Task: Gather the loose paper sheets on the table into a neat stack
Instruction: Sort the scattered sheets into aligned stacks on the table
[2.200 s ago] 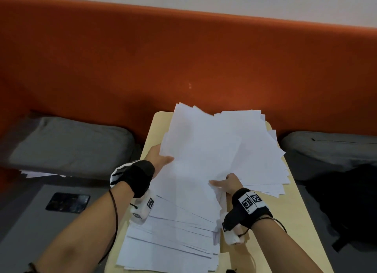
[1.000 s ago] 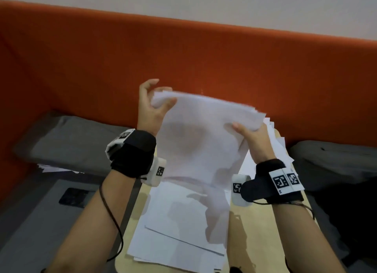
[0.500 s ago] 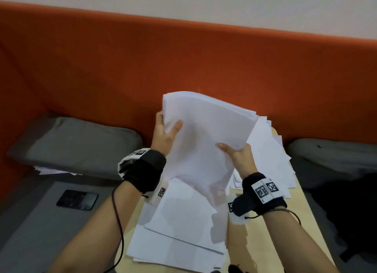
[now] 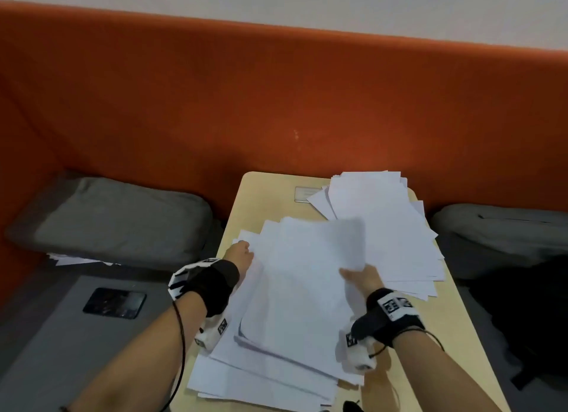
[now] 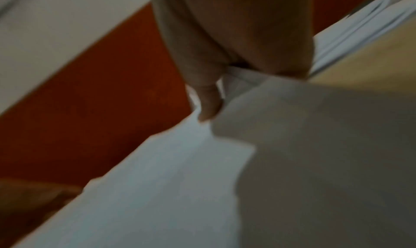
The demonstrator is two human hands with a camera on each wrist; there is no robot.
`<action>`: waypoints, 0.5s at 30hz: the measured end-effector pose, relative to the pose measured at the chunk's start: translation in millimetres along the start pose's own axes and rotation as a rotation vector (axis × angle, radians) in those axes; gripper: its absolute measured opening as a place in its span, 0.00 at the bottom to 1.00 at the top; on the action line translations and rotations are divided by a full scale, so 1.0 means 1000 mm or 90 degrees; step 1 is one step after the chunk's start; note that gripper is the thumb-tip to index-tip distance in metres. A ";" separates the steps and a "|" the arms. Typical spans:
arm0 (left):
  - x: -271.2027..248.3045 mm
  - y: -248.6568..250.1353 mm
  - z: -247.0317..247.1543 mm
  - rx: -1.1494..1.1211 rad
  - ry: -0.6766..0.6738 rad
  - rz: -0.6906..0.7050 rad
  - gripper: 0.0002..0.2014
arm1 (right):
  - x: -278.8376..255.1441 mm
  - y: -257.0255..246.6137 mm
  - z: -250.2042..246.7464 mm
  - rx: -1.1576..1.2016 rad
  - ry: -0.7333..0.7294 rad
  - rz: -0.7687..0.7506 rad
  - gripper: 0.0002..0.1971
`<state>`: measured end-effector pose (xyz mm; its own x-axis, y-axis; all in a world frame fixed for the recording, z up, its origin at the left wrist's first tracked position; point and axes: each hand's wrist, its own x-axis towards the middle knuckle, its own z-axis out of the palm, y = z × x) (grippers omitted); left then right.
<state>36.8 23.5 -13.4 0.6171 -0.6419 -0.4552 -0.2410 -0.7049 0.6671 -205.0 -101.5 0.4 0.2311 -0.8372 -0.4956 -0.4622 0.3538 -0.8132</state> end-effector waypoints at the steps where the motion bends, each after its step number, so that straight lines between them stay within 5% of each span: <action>1: -0.004 0.001 0.003 0.019 0.003 -0.002 0.17 | 0.007 0.010 0.004 -0.053 0.007 0.014 0.23; 6: -0.010 0.015 0.002 0.088 -0.028 -0.040 0.26 | 0.019 0.013 0.009 -0.118 0.026 0.033 0.24; 11: -0.013 0.021 0.009 0.002 -0.076 -0.079 0.34 | 0.019 0.019 0.010 -0.138 0.032 0.023 0.22; 15: -0.015 0.023 0.018 -0.011 -0.021 0.021 0.26 | 0.019 0.019 0.010 -0.113 0.029 0.033 0.22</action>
<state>8.9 11.1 -1.4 0.5836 -0.6744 -0.4523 -0.2476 -0.6783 0.6918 -201.0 -106.7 -27.3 0.1653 -0.8394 -0.5177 -0.6170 0.3215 -0.7183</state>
